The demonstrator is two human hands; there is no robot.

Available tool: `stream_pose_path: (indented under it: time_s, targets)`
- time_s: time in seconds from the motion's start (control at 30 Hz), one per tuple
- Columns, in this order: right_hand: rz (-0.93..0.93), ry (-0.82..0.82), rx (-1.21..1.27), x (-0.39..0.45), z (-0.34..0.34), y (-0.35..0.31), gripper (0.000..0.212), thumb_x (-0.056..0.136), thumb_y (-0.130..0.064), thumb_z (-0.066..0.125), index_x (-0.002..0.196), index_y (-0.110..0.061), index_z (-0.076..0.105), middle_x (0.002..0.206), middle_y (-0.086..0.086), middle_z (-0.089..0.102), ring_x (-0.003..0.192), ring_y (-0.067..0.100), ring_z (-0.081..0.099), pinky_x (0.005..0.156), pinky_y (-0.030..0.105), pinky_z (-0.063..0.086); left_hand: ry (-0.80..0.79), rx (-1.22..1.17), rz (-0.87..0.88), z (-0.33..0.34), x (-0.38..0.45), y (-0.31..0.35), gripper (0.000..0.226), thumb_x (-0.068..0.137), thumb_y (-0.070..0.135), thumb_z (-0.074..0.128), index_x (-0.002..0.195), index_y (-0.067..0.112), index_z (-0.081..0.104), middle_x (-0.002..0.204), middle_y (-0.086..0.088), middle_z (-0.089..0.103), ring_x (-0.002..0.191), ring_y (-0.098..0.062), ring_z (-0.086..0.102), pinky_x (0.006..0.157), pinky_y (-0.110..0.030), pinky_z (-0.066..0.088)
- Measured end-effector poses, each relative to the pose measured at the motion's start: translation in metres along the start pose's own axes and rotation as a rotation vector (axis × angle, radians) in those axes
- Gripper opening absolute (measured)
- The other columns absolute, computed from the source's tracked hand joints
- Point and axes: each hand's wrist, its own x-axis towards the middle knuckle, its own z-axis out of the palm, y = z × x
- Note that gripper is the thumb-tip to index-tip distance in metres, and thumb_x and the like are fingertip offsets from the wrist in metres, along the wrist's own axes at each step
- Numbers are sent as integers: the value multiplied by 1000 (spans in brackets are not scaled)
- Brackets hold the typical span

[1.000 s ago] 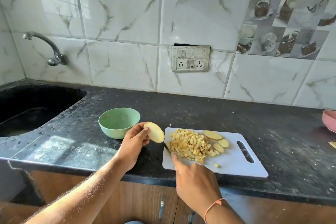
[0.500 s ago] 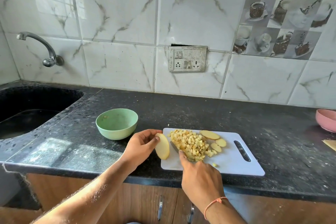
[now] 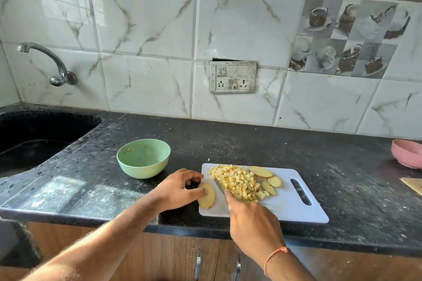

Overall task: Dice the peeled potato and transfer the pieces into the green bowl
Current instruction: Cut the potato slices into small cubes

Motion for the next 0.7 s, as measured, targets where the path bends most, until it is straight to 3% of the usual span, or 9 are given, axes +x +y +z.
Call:
stream_pose_path:
  time_s: [0.1, 0.23, 0.5, 0.7]
  targets:
    - [-3, 20, 54, -1, -6, -2, 53, 107, -35, 35, 160, -41, 27, 98, -1, 72, 86, 18, 66, 69, 32, 50, -98, 38, 27, -7, -1, -8, 78, 63, 74, 80, 133, 42, 65, 123, 24, 61, 115, 1, 57, 94, -19, 49]
    - [0, 37, 54, 4, -10, -7, 52, 106, -34, 36, 158, -42, 33, 103, -1, 73, 90, 20, 67, 69, 33, 49, -58, 134, 91, 1, 0, -8, 78, 65, 79, 79, 132, 43, 64, 123, 26, 58, 117, 3, 53, 104, -24, 49]
    - [1, 60, 70, 8, -12, -15, 50, 107, -35, 37, 157, -39, 38, 102, -5, 73, 86, 14, 65, 64, 26, 44, 5, 145, 137, 3, -3, -7, 80, 68, 82, 75, 136, 41, 63, 123, 26, 58, 116, 3, 52, 97, -18, 45]
    - [-3, 58, 59, 5, -14, -15, 51, 107, -36, 37, 157, -43, 33, 98, -4, 73, 84, 15, 66, 70, 32, 57, -31, 154, 175, -3, -5, -10, 86, 65, 77, 83, 137, 35, 64, 124, 24, 57, 110, 6, 55, 94, -17, 51]
